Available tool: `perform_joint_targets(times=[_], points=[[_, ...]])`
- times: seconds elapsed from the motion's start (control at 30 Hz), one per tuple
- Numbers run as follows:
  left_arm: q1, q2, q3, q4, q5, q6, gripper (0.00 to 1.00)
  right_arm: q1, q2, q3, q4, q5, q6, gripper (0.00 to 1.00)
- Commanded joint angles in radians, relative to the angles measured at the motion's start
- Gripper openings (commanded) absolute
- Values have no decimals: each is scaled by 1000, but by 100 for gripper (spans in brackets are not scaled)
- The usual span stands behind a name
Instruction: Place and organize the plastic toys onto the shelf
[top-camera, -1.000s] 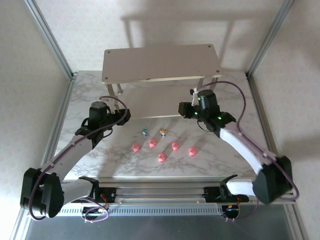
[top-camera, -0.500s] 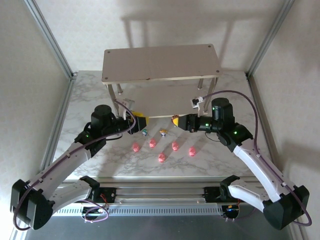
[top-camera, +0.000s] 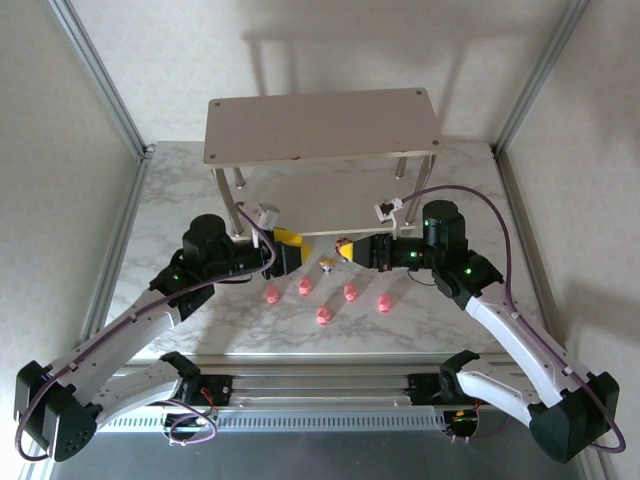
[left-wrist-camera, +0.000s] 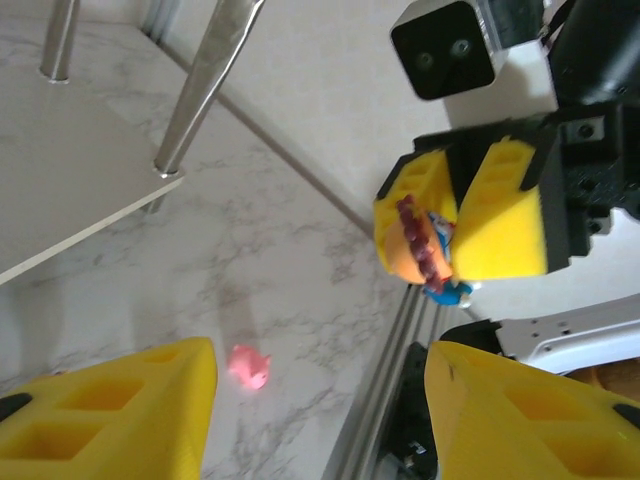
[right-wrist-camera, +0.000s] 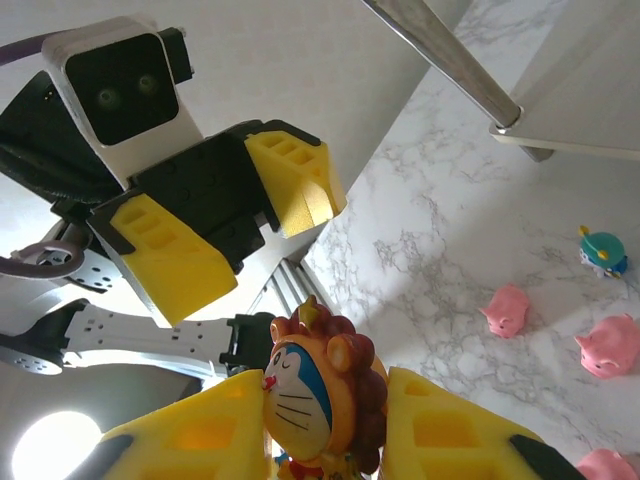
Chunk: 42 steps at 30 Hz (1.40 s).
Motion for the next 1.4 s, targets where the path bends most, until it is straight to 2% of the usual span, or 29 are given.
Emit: perform_joint_targets(times=[0.0, 0.13, 0.37, 0.5, 0.63, 0.83, 1.3, 1.37], points=[[-8, -9, 4, 78, 55, -61, 57, 13, -6, -11, 58, -17, -8, 15], [-12, -11, -6, 104, 68, -86, 58, 29, -6, -11, 54, 0, -38, 15], [-19, 43, -26, 231, 130, -196, 59, 138, -54, -3, -17, 186, -258, 16], [-30, 74, -13, 217, 143, -205, 58, 164, -104, -67, 102, 233, -296, 16], [-38, 81, -16, 228, 159, -221, 58, 186, -125, -69, 100, 297, -344, 15], [-45, 86, -15, 263, 176, -247, 58, 212, -81, -32, 56, 308, -388, 15], [-75, 108, -21, 261, 187, -247, 58, 213, 9, -10, 170, 277, -379, 15], [-75, 111, -22, 261, 186, -245, 58, 239, 20, -5, 183, 270, -376, 15]])
